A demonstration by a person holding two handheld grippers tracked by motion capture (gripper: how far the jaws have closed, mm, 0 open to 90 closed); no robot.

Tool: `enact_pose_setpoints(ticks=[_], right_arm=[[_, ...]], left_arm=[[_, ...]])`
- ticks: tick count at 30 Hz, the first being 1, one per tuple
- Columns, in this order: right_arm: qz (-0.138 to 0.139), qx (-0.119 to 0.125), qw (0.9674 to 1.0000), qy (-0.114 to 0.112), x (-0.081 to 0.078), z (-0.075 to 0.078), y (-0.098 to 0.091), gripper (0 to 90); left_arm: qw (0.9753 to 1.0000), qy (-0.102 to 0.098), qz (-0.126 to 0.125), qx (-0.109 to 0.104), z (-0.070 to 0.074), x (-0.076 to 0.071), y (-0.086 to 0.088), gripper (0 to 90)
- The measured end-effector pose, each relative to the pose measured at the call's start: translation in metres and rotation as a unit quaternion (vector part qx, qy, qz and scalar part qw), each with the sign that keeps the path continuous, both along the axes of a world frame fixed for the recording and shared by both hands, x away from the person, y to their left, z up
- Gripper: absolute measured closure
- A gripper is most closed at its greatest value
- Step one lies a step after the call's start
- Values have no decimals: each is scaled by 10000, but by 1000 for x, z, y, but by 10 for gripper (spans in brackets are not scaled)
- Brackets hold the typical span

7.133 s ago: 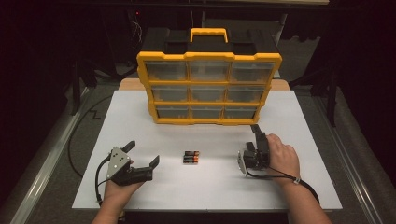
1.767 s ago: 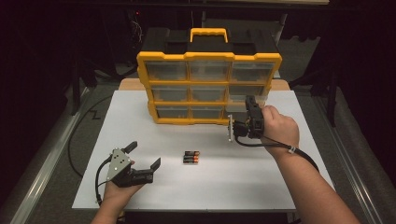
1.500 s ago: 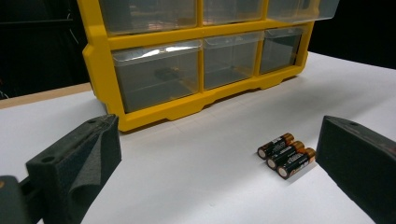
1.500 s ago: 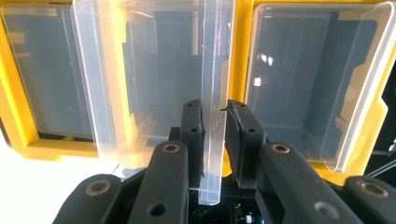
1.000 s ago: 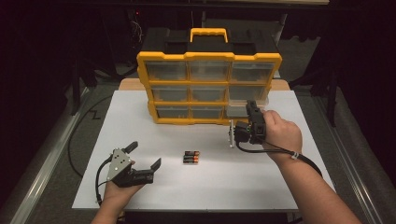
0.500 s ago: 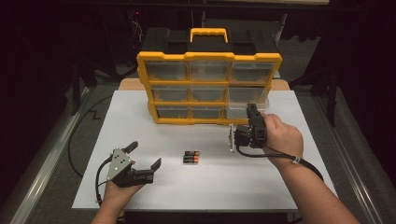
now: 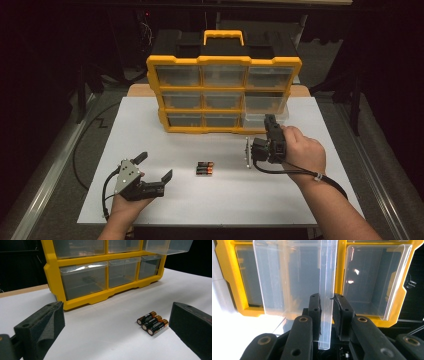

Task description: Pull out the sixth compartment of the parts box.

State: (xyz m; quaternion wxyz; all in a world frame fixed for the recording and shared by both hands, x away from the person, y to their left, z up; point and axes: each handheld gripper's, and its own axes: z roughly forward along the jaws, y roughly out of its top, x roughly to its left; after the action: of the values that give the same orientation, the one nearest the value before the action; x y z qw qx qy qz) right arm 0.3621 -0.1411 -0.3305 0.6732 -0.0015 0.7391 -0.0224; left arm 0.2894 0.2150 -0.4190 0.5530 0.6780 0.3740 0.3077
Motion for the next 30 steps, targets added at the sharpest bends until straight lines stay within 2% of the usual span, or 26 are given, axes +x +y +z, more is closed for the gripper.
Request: enact_pose_setpoints(ticks=[1,12,15,22,24,25,28,30], right_arm=[[26,-54,10000,-29,0,1,0,799],[-48,8,10000,-5,-2,0,-1,799],[25,-71,10000,-32,-3,1,1,798],[24,-28,10000,-47,-3,0,2,792],[23,12,10000,-33,-3,0,2,764],[12,41,10000,21,-3,0,1,705],[12,105,9999,71,-4,0,0,671],[33,61,9999,93,-5,0,-1,656]], left_arm=[[10000,1,3,1,0,0,0,14],[10000,-4,-5,-2,0,0,0,14],[10000,-8,-9,-8,0,0,0,13],[10000,-8,-12,-3,0,0,0,13],[10000,-5,-15,-2,0,0,0,13],[10000,-5,-16,-1,0,0,0,14],[10000,-4,-17,-7,0,0,0,13],[10000,3,-21,6,0,0,0,14]])
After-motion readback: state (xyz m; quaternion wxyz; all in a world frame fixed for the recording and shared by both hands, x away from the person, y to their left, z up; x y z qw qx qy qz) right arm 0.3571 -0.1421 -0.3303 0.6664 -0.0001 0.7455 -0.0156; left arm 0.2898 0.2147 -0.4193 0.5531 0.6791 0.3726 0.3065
